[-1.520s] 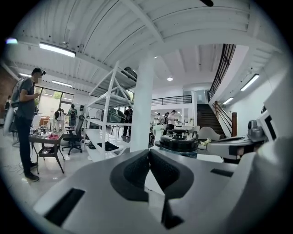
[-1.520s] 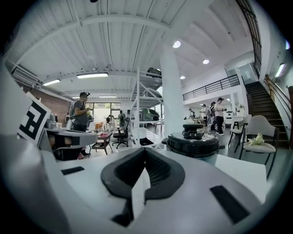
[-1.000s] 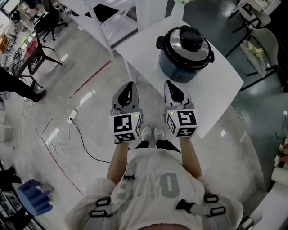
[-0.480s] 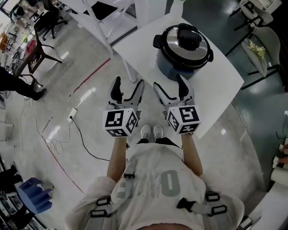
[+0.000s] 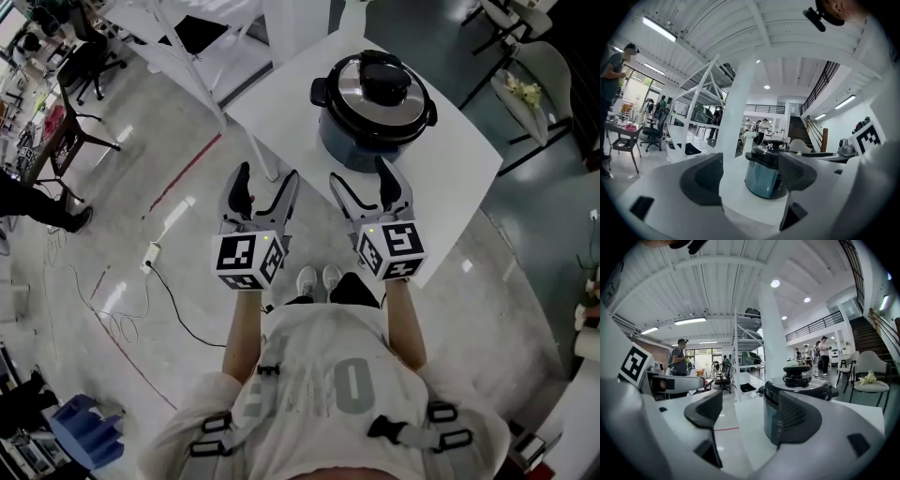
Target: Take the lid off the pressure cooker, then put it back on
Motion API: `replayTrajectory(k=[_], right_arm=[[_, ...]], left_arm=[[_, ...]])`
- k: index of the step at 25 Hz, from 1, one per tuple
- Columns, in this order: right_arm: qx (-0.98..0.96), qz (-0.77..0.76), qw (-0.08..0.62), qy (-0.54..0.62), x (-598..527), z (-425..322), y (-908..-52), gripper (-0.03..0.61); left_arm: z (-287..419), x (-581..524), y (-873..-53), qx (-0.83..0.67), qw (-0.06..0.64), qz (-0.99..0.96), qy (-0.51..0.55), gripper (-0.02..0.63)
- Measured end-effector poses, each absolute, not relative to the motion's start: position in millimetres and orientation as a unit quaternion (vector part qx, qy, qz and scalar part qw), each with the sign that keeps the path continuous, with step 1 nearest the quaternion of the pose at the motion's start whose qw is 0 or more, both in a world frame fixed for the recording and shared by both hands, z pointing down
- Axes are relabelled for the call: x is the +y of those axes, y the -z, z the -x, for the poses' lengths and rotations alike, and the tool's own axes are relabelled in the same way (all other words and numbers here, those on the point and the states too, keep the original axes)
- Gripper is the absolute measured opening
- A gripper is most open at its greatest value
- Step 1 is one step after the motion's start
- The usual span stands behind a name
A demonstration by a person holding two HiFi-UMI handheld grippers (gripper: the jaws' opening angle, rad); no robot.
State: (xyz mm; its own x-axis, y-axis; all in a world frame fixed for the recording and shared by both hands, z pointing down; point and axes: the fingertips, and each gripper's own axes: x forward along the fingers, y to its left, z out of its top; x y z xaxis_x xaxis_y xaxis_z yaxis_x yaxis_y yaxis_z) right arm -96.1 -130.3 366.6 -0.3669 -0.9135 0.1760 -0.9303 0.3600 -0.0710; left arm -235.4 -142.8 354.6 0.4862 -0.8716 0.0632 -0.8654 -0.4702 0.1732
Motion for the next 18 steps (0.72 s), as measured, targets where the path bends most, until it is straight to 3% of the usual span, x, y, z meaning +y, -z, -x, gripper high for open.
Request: replayTrajectory(k=[11, 18], right_arm=[[-0.796, -0.602, 0.058, -0.026, -164, 18, -330, 0.359], [-0.816, -0.570, 0.096, 0.004, -210, -19, -314, 0.347]], left_arm=[[160, -187, -304, -0.393, 0.021, -0.919, -0.007, 0.349], [103, -235, -283, -0.349, -0.020, -0.937, -0.026, 0.350]])
